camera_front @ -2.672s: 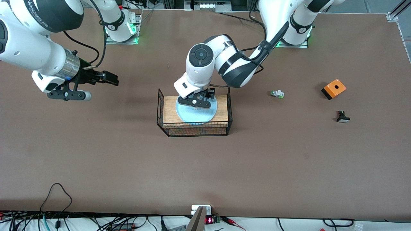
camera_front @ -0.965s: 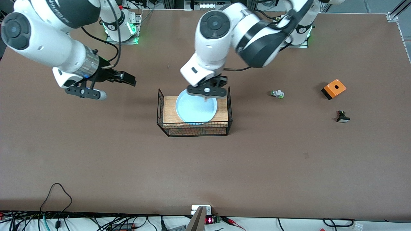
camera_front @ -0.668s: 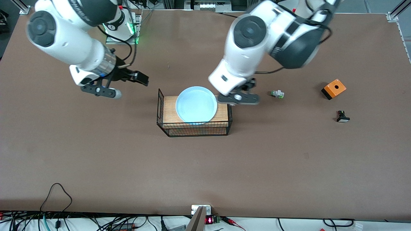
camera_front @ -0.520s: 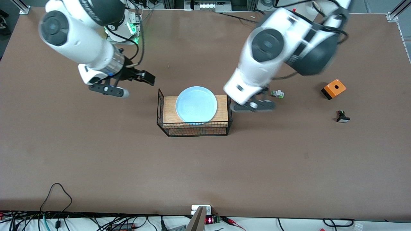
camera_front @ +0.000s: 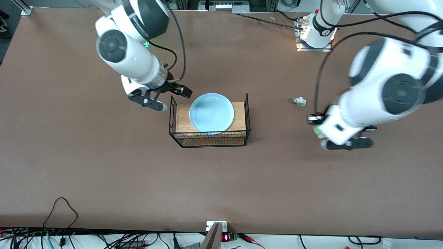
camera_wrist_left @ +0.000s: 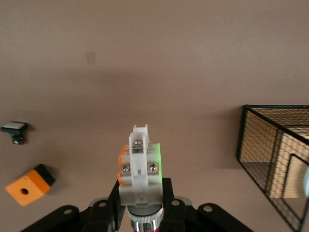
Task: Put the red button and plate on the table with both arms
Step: 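Lift the button with the left gripper while the right gripper reaches the plate, then grip the plate rim with the right gripper while the left gripper carries the button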
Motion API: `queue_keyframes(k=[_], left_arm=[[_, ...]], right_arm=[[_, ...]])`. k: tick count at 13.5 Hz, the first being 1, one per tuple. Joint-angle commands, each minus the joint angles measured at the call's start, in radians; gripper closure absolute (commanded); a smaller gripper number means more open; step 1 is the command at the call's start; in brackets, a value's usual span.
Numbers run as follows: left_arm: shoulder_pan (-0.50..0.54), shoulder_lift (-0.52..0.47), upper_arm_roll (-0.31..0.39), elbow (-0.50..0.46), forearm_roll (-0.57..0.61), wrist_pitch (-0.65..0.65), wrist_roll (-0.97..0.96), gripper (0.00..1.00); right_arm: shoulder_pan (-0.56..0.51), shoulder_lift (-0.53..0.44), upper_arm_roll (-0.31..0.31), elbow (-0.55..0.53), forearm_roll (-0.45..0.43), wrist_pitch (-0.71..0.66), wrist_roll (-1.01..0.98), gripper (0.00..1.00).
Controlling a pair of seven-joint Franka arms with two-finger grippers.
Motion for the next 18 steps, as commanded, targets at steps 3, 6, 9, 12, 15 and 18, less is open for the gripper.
queue_keyframes(k=[3, 6, 9, 12, 15, 18], left_arm=[[0.116, -0.054, -0.006, -0.030, 0.022, -0.075, 0.176, 1.00], [0.128, -0.171, 0.092, -0.232, 0.018, 0.047, 0.303, 1.00], [0.175, -0.270, 0.103, -0.471, 0.012, 0.206, 0.385, 1.00], [0.180, -0.324, 0.120, -0.635, 0.009, 0.299, 0.371, 1.00], [0.182, -0.340, 0.135, -0.775, 0.005, 0.413, 0.365, 1.00], [0.189, -0.344, 0.140, -0.893, -0.022, 0.532, 0.354, 1.00]], right_arm=[[0.031, 0.043, -0.006, 0.026, 0.002, 0.049, 0.034, 0.00], [0.032, 0.072, -0.006, 0.026, 0.007, 0.112, 0.040, 0.00], [0.036, 0.098, -0.006, 0.026, 0.004, 0.125, 0.038, 0.00], [0.055, 0.121, -0.007, 0.025, -0.027, 0.141, 0.038, 0.00], [0.080, 0.143, -0.007, 0.025, -0.119, 0.207, 0.038, 0.00], [0.097, 0.160, -0.007, 0.025, -0.144, 0.214, 0.040, 0.00]])
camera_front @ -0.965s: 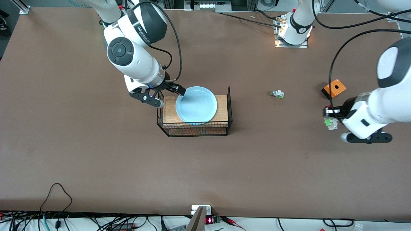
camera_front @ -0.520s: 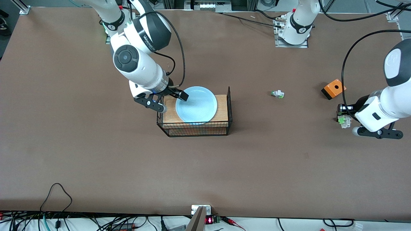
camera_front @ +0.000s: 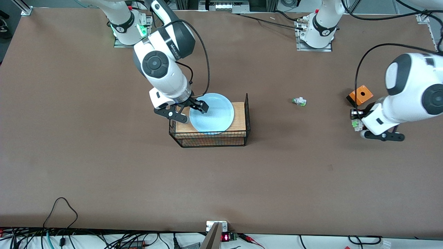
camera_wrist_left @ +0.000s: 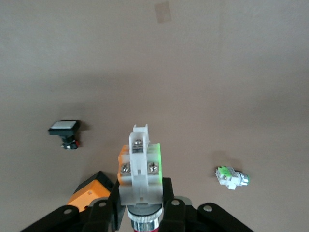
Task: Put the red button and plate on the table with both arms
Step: 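Grip the plate rim with the right gripper while the left gripper carries the button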
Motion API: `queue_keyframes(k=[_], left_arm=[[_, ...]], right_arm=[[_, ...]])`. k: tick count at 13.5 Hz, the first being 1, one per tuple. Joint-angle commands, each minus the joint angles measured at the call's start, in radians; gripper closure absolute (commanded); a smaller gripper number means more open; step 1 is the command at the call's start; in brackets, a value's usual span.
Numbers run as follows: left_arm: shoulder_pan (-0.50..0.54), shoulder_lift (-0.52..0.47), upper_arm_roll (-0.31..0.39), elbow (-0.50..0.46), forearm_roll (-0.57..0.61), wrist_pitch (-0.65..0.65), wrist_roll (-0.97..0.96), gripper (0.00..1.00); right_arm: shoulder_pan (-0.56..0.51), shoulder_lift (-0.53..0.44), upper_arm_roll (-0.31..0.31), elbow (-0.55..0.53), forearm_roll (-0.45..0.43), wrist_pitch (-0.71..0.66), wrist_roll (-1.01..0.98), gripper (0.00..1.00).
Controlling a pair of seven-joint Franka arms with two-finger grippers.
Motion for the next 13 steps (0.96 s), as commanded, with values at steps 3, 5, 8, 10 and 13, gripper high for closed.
queue_keyframes(k=[3, 5, 8, 10, 13], left_arm=[[0.050, -0.007, 0.007, -0.171, -0.020, 0.196, 0.003, 1.00], [0.058, 0.007, 0.007, -0.221, -0.020, 0.286, 0.008, 1.00], [0.055, -0.001, 0.009, -0.309, -0.022, 0.394, 0.003, 1.00], [0.057, -0.007, 0.009, -0.400, -0.022, 0.516, 0.002, 1.00], [0.058, 0.009, 0.009, -0.449, -0.022, 0.593, 0.003, 1.00]], right_arm=[[0.019, 0.033, -0.007, 0.023, -0.032, 0.010, 0.021, 0.00], [0.019, 0.036, -0.009, 0.023, -0.046, 0.013, 0.021, 0.00], [0.022, 0.042, -0.007, 0.023, -0.078, 0.010, 0.021, 0.01], [0.030, 0.048, -0.007, 0.023, -0.080, 0.010, 0.020, 0.09], [0.047, 0.056, -0.009, 0.021, -0.098, 0.010, 0.020, 0.18]])
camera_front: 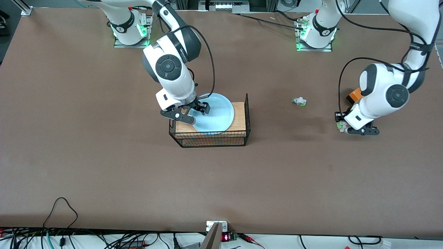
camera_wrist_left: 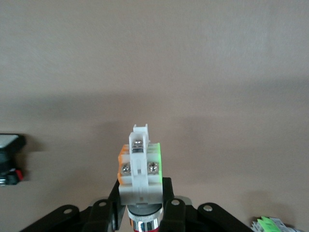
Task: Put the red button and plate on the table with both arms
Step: 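Grip the plate rim with the right gripper while the left gripper carries the button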
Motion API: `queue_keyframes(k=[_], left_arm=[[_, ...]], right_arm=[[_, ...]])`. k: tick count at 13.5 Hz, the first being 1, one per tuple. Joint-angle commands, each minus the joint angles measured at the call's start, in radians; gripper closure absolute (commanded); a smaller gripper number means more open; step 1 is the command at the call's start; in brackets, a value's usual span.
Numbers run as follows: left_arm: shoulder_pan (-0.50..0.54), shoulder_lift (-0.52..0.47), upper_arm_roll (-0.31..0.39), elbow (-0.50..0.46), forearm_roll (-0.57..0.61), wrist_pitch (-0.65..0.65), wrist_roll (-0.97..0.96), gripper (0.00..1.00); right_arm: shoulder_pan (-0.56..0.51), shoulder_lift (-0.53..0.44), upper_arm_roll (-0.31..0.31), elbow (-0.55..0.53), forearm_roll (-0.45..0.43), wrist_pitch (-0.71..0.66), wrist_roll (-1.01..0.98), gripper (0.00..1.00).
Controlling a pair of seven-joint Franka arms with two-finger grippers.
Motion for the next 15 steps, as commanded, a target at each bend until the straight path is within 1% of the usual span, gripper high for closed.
queue_keyframes(k=[1, 2, 4, 5, 6, 7, 8, 9, 10, 11, 13, 14, 15], left_arm=[[0.003, 0.009, -0.001, -0.043, -0.018, 0.049, 0.005, 1.00], [0.003, 0.023, -0.001, -0.043, -0.016, 0.063, 0.005, 1.00], [0.002, 0.046, -0.001, -0.043, -0.016, 0.070, 0.008, 1.00], [0.002, 0.057, -0.001, -0.043, -0.016, 0.070, 0.008, 0.98], [0.002, 0.061, -0.001, -0.043, -0.016, 0.070, 0.010, 0.92], [0.002, 0.069, -0.001, -0.043, -0.016, 0.067, 0.010, 0.84], [0.002, 0.069, -0.001, -0.043, -0.016, 0.067, 0.008, 0.75], [0.002, 0.064, -0.001, -0.041, -0.016, 0.061, 0.010, 0.48], [0.002, 0.057, -0.001, -0.040, -0.016, 0.057, 0.007, 0.14], [0.002, 0.040, -0.001, -0.038, -0.016, 0.049, 0.014, 0.00], [-0.008, -0.001, -0.002, 0.005, -0.016, -0.033, 0.011, 0.00], [-0.011, -0.011, -0.009, 0.050, -0.015, -0.090, 0.008, 0.00], [-0.018, -0.014, -0.012, 0.112, -0.013, -0.183, 0.008, 0.00]], right_arm=[[0.025, 0.023, -0.007, 0.021, -0.057, -0.007, 0.019, 0.19], [0.035, 0.023, -0.007, 0.020, -0.080, -0.010, 0.019, 0.20], [0.042, 0.025, -0.007, 0.018, -0.100, -0.011, 0.018, 0.25], [0.042, 0.025, -0.007, 0.017, -0.099, -0.014, 0.018, 0.33], [0.043, 0.025, -0.007, 0.015, -0.097, -0.028, 0.016, 0.40], [0.045, 0.025, -0.005, 0.018, -0.090, -0.060, 0.016, 0.49], [0.045, 0.025, -0.005, 0.018, -0.085, -0.088, 0.016, 0.54], [0.043, 0.025, -0.005, 0.018, -0.082, -0.111, 0.015, 0.56], [0.043, 0.025, -0.005, 0.021, -0.080, -0.146, 0.028, 0.65], [0.042, 0.023, -0.005, 0.021, -0.076, -0.163, 0.051, 0.72], [0.040, 0.023, -0.005, 0.021, -0.036, -0.191, 0.061, 0.88], [0.037, 0.023, -0.005, 0.021, -0.007, -0.211, 0.061, 0.94], [0.036, 0.022, -0.005, 0.023, 0.019, -0.223, 0.065, 0.99]])
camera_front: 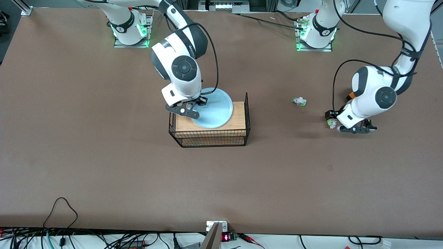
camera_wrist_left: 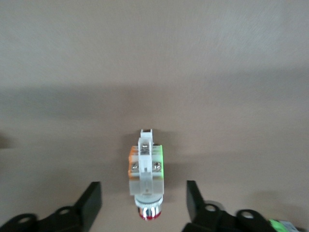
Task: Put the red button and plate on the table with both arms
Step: 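Grip the plate rim with the right gripper while the left gripper carries the button, then set the button on the table while the right gripper lifts the plate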
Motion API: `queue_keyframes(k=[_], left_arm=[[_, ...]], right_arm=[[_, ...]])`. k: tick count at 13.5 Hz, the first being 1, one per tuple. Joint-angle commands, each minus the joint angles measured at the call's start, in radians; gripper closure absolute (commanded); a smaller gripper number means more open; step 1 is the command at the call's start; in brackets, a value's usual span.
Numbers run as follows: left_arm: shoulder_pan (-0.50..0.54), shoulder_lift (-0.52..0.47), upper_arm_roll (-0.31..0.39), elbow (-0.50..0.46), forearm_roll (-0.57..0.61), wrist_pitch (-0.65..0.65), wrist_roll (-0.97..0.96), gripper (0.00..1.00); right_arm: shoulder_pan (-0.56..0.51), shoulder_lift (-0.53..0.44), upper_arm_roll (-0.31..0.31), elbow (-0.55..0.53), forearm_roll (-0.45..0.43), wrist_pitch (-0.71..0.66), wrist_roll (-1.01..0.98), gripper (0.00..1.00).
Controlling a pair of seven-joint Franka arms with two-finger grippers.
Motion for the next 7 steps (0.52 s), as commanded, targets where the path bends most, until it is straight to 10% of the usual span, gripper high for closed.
queue_keyframes(k=[1, 7], left_arm=[[-0.025, -0.039, -0.007, 0.154, -0.013, -0.243, 0.006, 0.00], [-0.052, -0.028, -0.007, 0.521, -0.007, -0.607, 0.005, 0.00]], right_arm=[[0.000, 0.010, -0.001, -0.006, 0.065, -0.032, 0.033, 1.00], [-0.008, 0.007, -0.007, -0.004, 0.078, -0.032, 0.055, 1.00]])
